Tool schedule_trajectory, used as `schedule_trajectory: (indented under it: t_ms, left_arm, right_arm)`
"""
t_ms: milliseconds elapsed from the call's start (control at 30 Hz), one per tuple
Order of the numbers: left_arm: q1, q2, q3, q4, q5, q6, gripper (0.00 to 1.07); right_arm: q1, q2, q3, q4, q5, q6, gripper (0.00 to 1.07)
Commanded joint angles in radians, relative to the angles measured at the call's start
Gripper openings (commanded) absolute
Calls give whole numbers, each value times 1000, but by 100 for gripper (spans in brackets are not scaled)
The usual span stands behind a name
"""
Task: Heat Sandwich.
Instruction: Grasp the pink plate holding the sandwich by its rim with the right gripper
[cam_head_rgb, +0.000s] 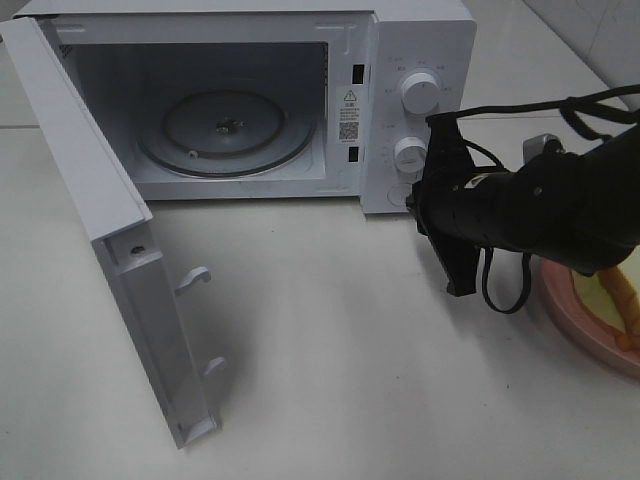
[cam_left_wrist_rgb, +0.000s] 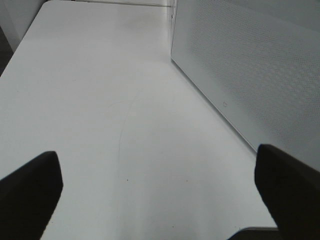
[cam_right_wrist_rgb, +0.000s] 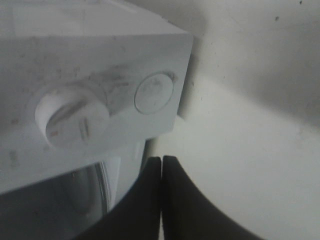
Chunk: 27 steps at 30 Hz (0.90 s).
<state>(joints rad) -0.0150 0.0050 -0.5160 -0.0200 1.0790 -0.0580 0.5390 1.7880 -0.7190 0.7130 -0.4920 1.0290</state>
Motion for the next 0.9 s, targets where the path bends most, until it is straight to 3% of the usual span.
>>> schedule_trajectory:
  t_ms: [33,133,433,667,767,900]
  left_arm:
    - [5,-4,1,-7,-4,-4,98]
    - [5,-4,1,-7,-4,-4,98]
    - [5,-4,1,-7,-4,-4,98]
    - [5,-4,1,-7,-4,-4,98]
    - [5,-4,1,-7,-4,-4,98]
    - [5,-4,1,-7,-4,-4,98]
  right_arm:
    - [-1,-51,4,-66,116,-119,0]
    - [-1,-73,4,-110,177,-175,0]
    - [-95,-217,2,-470,528,-260,1]
    - [-147,-276,-6,-495,714,-452,3]
    - [-164,-279,-51,-502,888,-618,4]
    - [-164,-285,-94,-553,978,-755,5]
